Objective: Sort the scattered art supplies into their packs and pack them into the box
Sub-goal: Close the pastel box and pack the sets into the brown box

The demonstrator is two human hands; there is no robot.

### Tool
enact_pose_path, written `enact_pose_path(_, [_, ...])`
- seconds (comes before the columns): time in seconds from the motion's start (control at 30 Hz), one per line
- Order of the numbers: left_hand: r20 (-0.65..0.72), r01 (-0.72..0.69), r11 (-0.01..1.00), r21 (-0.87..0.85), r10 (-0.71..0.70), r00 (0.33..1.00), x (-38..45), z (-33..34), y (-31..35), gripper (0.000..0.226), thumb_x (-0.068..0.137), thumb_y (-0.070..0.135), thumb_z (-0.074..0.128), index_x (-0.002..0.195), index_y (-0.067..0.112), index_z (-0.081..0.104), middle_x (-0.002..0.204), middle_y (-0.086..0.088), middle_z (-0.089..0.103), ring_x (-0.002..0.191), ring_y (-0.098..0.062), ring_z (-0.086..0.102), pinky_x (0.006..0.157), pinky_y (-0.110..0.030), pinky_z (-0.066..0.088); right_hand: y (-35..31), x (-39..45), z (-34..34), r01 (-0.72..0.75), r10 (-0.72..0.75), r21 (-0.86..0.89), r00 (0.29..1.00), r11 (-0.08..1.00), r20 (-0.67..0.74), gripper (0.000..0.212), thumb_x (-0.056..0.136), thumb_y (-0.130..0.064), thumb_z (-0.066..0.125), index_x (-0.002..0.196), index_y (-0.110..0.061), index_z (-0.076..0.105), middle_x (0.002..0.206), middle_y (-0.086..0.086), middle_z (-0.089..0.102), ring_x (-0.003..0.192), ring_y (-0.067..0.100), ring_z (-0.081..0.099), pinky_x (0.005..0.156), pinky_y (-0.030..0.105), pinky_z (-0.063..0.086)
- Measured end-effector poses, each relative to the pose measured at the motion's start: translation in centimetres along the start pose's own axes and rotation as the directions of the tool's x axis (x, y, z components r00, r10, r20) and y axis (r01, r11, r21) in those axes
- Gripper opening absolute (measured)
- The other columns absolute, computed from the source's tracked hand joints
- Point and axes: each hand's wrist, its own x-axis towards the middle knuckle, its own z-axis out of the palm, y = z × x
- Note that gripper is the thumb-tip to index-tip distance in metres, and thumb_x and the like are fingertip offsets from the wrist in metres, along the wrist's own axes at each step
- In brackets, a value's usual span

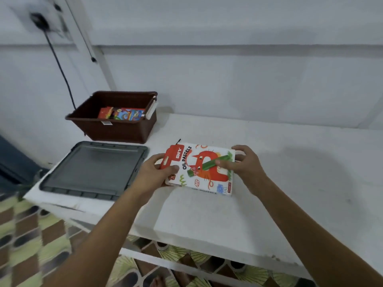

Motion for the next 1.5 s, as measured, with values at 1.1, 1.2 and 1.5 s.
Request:
enact_pose_path(1.1, [0.082, -0.07, 0.833, 0.549, 0.03, 0.996, 27.0, -29.4, 14.1, 0.042, 0.077, 0.014, 0.078, 0.111, 0.01, 0.054, 0.104, -0.005, 0.066, 0.09, -0.019, 0.066, 0.069, -0.031, 0.057, -9.0, 27.0, 31.9, 0.253, -0.09, -0.933, 0.967, 0.256, 0.238, 0.1, 0.052, -0.067, 0.078, 0.133, -0.025, 0.038, 0.13, 0.002, 0.051, 0.125, 0.029, 0.033, 0.105, 0.047, 0.021])
enact_pose_path(1.2, [0.107, -0.069, 0.754, 0.653, -0.002, 0.994, 28.0, -29.1, 13.2, 0.03, 0.079, 0.017, 0.076, 0.097, 0.014, 0.052, 0.098, -0.002, 0.063, 0.083, -0.016, 0.063, 0.067, -0.028, 0.054, -8.5, 26.9, 32.6, 0.223, -0.035, -0.97, 0.975, 0.096, 0.221, 0.096, 0.056, -0.07, 0.074, 0.131, -0.022, 0.039, 0.129, 0.006, 0.05, 0.125, 0.028, 0.033, 0.108, 0.048, 0.018])
enact_pose_path(1.5, [0.123, -0.139, 0.477, 0.868, 0.065, 0.99, 29.4, -28.6, 11.9, 0.053, 0.081, 0.042, 0.07, 0.122, 0.016, 0.052, 0.113, -0.002, 0.063, 0.095, -0.017, 0.06, 0.082, -0.029, 0.049, -8.3, 26.9, 32.1, 0.255, 0.015, -0.965, 0.966, 0.059, 0.256, 0.091, 0.059, -0.074, 0.069, 0.13, -0.023, 0.043, 0.127, 0.0, 0.054, 0.119, 0.024, 0.044, 0.108, 0.041, 0.024])
